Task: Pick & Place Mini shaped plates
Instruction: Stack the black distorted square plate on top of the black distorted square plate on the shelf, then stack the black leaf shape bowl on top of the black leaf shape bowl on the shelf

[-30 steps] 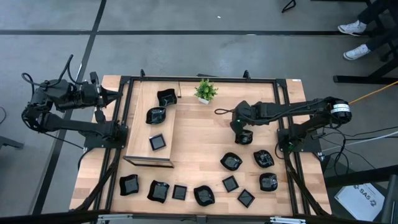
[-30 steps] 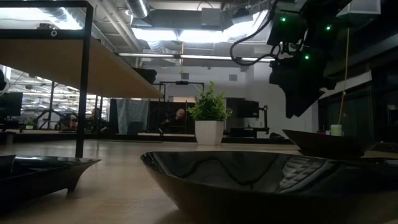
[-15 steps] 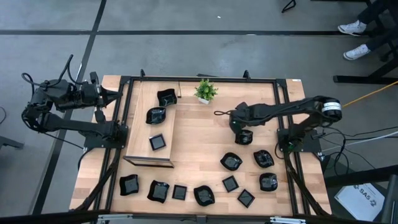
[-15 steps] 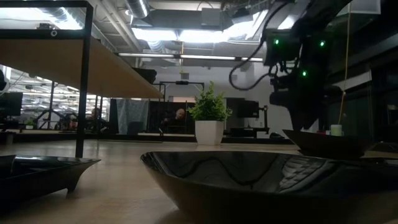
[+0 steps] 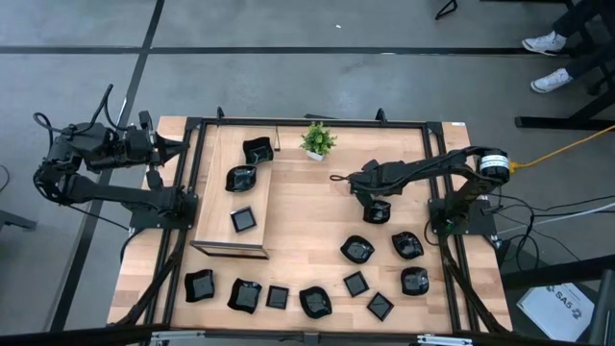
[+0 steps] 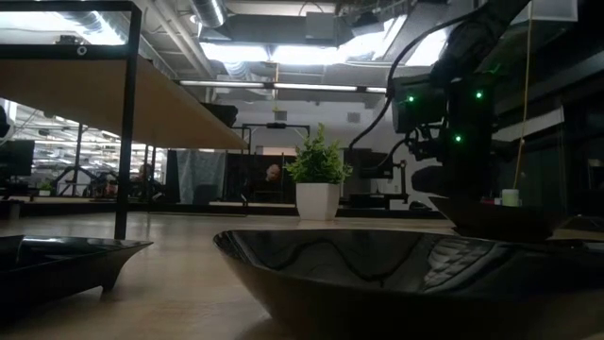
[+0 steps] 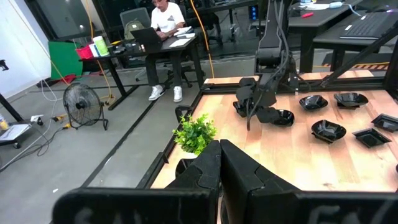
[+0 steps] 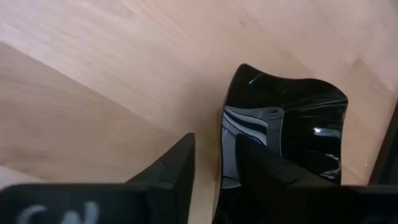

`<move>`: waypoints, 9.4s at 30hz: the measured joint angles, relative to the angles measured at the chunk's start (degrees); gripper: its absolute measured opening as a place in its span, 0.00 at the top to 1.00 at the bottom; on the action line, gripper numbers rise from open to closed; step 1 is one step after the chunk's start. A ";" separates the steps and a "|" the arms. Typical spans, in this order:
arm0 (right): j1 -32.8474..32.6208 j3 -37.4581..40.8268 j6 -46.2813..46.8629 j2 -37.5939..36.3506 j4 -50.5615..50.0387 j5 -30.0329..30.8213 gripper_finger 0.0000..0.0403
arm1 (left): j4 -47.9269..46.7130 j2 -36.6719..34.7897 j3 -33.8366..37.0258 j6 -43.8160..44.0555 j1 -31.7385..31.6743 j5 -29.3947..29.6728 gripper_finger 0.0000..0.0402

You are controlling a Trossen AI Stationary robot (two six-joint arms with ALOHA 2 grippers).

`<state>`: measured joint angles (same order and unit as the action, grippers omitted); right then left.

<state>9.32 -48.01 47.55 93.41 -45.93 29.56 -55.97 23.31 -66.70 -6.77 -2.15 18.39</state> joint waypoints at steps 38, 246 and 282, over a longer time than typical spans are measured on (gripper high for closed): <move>-3.50 -20.10 -21.73 -11.23 -10.13 -2.16 0.99 | -0.02 0.00 0.00 -0.01 -0.01 0.01 0.99; -25.37 -0.49 -26.96 -4.26 0.56 -15.47 0.79 | -0.02 0.02 0.00 -0.01 -0.01 -0.02 0.99; -19.25 -11.76 -36.03 -4.28 7.31 -5.80 0.99 | -0.01 0.02 0.00 -0.01 0.00 0.00 0.99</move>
<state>-9.93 -59.77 11.52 89.12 -38.62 23.76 -55.98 23.33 -66.70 -6.78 -2.15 18.39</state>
